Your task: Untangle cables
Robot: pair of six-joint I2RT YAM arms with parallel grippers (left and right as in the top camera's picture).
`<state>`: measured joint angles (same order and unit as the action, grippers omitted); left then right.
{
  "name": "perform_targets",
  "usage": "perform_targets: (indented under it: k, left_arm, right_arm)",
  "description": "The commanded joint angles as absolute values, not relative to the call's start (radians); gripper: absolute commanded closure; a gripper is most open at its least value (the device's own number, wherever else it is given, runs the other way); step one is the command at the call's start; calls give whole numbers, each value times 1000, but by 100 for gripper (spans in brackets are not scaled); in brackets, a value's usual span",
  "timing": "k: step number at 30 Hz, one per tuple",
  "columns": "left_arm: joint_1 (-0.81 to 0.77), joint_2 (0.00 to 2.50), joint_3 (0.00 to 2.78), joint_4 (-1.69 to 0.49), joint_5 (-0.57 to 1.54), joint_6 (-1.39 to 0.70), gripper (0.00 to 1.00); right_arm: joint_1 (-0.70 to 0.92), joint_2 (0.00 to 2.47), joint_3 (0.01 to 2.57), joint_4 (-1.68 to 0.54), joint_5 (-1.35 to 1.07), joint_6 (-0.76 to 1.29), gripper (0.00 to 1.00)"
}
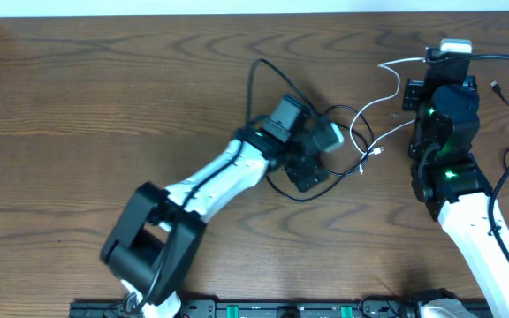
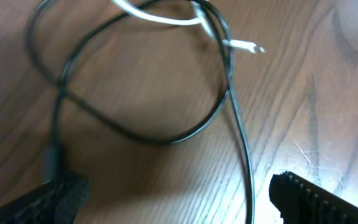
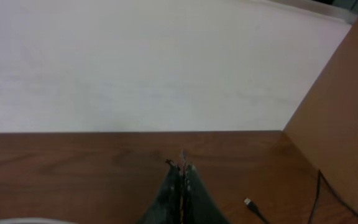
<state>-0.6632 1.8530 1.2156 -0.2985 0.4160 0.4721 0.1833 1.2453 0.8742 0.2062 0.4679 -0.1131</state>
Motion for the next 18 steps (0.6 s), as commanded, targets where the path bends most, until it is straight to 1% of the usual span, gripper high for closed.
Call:
perform_targets:
  k: [1, 11, 18]
  left_arm:
    - [-710, 1897, 1214, -253, 395, 513, 2]
    - [-776, 2040, 1214, -97, 383, 512, 2]
    - [-800, 2057, 1214, -83, 380, 512, 2]
  right_arm:
    - [177, 1246, 879, 189, 460, -97, 99]
    - [177, 1246, 879, 171, 415, -64, 99]
    - [177, 1246, 879, 141, 414, -52, 99]
